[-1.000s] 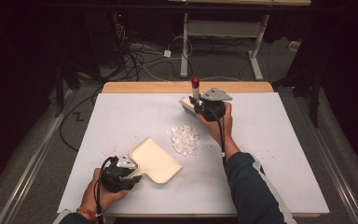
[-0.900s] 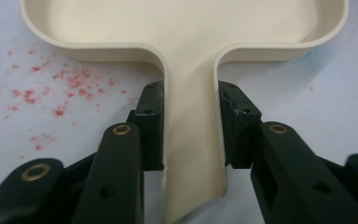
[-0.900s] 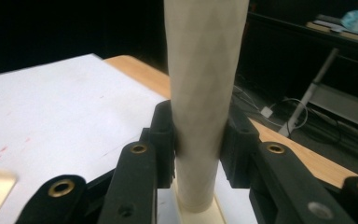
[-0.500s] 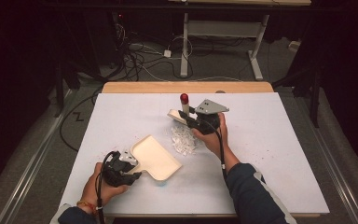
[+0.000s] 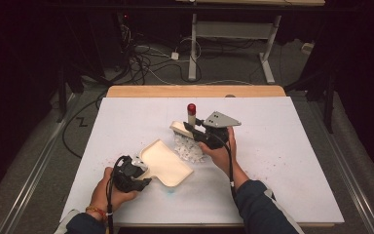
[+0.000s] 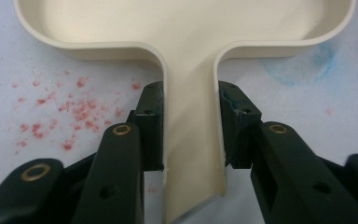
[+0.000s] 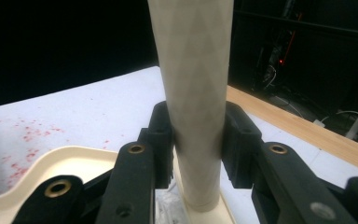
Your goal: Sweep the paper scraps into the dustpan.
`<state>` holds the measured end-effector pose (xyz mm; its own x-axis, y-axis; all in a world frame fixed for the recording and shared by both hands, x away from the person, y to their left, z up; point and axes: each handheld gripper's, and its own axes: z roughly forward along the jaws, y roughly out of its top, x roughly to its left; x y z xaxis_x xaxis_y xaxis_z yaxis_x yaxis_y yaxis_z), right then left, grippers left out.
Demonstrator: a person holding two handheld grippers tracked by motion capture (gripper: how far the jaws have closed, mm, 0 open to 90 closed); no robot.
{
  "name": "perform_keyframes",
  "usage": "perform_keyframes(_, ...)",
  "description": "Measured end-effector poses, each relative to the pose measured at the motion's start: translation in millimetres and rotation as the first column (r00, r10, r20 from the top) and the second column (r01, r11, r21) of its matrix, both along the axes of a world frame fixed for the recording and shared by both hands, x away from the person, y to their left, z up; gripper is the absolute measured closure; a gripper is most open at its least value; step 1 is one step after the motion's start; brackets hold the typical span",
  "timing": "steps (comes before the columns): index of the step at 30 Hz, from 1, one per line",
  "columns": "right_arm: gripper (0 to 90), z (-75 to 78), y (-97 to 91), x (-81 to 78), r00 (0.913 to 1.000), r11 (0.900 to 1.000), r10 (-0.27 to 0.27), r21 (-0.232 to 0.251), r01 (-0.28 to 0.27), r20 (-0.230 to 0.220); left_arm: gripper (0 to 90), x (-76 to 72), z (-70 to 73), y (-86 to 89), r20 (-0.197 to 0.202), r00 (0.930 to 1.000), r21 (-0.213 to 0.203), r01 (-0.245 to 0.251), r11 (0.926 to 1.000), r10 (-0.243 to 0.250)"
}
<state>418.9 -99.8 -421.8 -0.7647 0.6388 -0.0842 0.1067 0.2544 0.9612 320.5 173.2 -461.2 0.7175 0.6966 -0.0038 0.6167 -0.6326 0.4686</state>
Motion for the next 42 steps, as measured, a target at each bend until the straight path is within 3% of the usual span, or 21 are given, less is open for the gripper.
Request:
perform_keyframes(10,70.1,2.9,21.1,-20.2,0.9972,0.9971,0.075,-0.012,-0.075,0.005,63.0,5.3,1.2,-5.3,-0.006,1.0,-0.013,-0.005,0.9999,0.005)
perform_keyframes(22,70.8,7.0,33.6,-29.1,0.9916,0.9916,0.129,0.014,-0.129,-0.004,62.9,8.8,0.4,-15.1,-0.012,0.9999,-0.013,-0.01,0.9999,0.01)
perform_keyframes(28,70.9,11.5,39.3,-35.1,0.9883,0.9884,0.152,-0.005,-0.152,0.009,62.9,7.3,0.8,-15.6,-0.016,0.9999,-0.004,0.003,1.0,-0.003)
perform_keyframes(34,70.8,32.8,30.9,-37.5,0.991,0.9916,0.124,0.031,-0.126,0.05,63.0,3.3,2.1,-12.1,-0.015,0.9997,-0.007,0.021,0.9998,-0.021)
perform_keyframes(36,70.8,37.2,29.2,-38.7,0.9928,0.9938,0.107,0.024,-0.108,0.055,63.0,0.9,1.6,-11.7,-0.014,0.9997,-0.001,0.022,0.9998,-0.022)
perform_keyframes(38,70.8,46.2,24.1,-42.0,0.9924,0.9967,0.081,0.003,-0.081,0.093,63.0,-0.4,0.9,-11.5,-0.011,0.9997,-0.004,0.02,0.9998,-0.02)
perform_keyframes(42,70.8,55.1,1.8,-44.8,0.9971,0.9998,0.018,0.007,-0.019,0.074,63.1,-2.4,0.3,-12.0,-0.01,0.9998,-0.001,0.015,0.9999,-0.015)
